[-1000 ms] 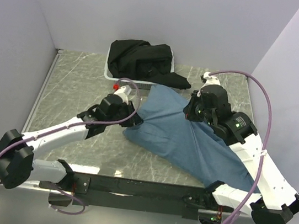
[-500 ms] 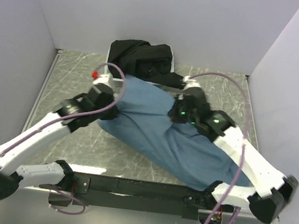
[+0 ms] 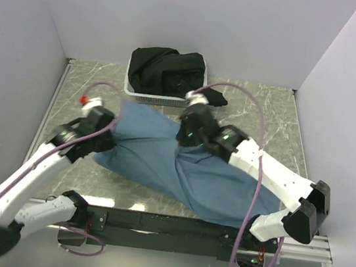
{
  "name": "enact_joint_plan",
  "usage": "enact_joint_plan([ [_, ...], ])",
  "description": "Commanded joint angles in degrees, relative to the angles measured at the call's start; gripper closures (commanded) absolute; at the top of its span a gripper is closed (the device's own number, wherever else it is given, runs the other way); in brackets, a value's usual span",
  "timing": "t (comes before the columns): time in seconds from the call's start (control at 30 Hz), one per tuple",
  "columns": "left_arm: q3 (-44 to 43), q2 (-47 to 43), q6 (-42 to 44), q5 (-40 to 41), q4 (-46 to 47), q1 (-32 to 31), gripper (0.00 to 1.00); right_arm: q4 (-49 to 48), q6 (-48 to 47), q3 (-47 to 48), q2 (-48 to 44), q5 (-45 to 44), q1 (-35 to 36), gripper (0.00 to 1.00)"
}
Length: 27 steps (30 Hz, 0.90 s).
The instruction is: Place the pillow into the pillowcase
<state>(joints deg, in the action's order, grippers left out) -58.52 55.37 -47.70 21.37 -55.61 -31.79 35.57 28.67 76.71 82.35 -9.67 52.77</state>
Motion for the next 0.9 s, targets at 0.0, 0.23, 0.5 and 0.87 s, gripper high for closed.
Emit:
enact_joint_plan([
  [0.0, 0.0, -9.7, 2.3, 1.1, 0.3, 15.6, 0.99, -3.1, 0.2, -6.2, -5.0, -0.3, -10.8, 1.0],
  [0.23, 4.8, -6.4, 7.8, -9.4, 7.4, 35.6, 0.99, -5.8, 1.0, -6.0, -3.4, 3.7, -5.3, 0.89],
  [0.5, 8.4, -1.7, 4.5, -12.2, 13.0, 49.8, 0.98, -5.7, 2.2, -18.1, -13.4, -4.1, -14.2, 0.34],
  [0.87, 9.0, -1.6, 5.0, -16.9, 18.6, 51.1, 0.25, -15.9, -0.7, -19.2, -8.5, 5.5, -20.3, 0.05],
])
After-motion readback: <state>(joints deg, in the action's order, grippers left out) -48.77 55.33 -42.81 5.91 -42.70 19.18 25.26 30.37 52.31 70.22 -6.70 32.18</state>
